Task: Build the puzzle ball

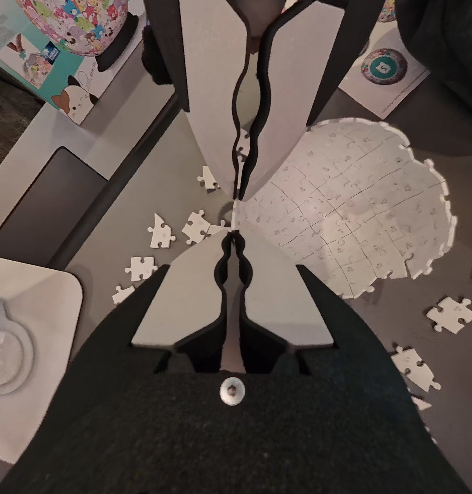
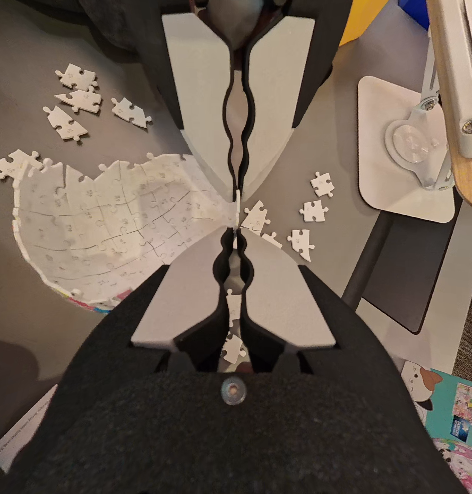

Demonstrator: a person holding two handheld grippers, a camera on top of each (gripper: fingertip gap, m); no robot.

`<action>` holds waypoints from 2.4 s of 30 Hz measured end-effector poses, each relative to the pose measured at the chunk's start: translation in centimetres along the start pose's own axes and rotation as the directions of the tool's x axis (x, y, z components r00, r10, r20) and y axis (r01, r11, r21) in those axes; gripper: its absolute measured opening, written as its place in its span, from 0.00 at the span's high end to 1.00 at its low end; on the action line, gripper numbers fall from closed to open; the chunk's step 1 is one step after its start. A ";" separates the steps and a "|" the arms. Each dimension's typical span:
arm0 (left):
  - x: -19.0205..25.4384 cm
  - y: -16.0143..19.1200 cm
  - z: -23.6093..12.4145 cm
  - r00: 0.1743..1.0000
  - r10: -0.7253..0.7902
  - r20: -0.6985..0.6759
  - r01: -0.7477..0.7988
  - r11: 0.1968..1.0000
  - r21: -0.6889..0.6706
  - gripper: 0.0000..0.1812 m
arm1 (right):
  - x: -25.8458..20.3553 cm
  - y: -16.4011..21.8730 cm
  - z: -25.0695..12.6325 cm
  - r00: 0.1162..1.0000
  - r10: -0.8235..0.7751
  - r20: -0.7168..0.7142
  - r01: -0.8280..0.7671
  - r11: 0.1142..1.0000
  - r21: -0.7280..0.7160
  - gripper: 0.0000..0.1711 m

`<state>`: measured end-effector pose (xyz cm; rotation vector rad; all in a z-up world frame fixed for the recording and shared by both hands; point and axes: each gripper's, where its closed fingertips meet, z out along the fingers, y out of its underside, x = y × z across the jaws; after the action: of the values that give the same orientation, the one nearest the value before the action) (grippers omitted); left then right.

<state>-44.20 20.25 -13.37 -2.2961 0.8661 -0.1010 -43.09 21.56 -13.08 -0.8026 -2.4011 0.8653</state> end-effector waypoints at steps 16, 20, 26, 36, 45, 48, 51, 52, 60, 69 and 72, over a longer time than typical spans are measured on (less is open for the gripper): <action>0.2 -0.3 0.0 0.999 -0.052 0.013 0.052 0.999 0.004 0.99 | -0.8 1.4 -2.0 0.971 0.237 0.010 -0.230 0.949 -0.215 0.81; 0.2 -0.3 -0.1 0.997 -0.073 0.004 0.073 0.997 0.008 0.99 | -1.2 2.0 -1.3 0.967 0.253 0.008 -0.240 0.925 -0.293 0.83; 0.2 -0.7 -0.4 0.997 -0.081 0.007 0.080 0.997 0.022 0.99 | -0.7 2.3 -0.9 0.965 0.262 -0.011 -0.251 0.914 -0.320 0.92; 0.1 -0.6 -0.3 0.997 -0.042 0.070 0.042 0.999 0.006 0.99 | -0.8 2.5 -0.4 0.958 0.287 0.003 -0.270 0.903 -0.333 0.98; -0.2 -0.5 -0.6 0.986 -0.019 0.166 0.016 1.000 0.018 0.99 | -0.2 2.4 -0.2 0.961 0.272 -0.041 -0.270 0.904 -0.332 0.99; -0.1 -0.4 -0.7 0.985 -0.040 0.167 0.033 0.998 0.045 0.99 | -0.2 2.1 -0.3 0.962 0.270 -0.047 -0.270 0.906 -0.327 0.99; -0.1 -0.2 -1.2 0.980 -0.074 0.183 0.057 0.994 0.098 0.99 | -0.1 1.5 -0.3 0.958 0.282 -0.051 -0.283 0.907 -0.312 0.99; -0.2 -0.4 -1.4 0.979 -0.081 0.189 0.061 0.992 0.110 0.99 | -0.1 1.4 -0.4 0.956 0.289 -0.054 -0.291 0.903 -0.318 0.99; 0.0 -1.3 -1.7 0.972 -0.076 0.224 0.046 0.990 0.137 0.99 | -0.3 1.0 -1.5 0.949 0.309 -0.069 -0.314 0.895 -0.316 0.99; 0.3 -1.4 -1.4 0.966 -0.078 0.246 0.043 0.989 0.142 0.99 | -0.3 1.3 -1.5 0.932 0.350 -0.090 -0.358 0.863 -0.356 0.99; 0.1 -1.4 -1.5 0.961 -0.078 0.264 0.041 0.989 0.141 0.99 | -0.3 1.2 -1.5 0.933 0.345 -0.097 -0.357 0.864 -0.356 0.99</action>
<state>-43.70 20.13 -11.39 -2.1473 0.6313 0.1210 -41.54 22.71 -12.96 -1.4239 -2.4640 0.5178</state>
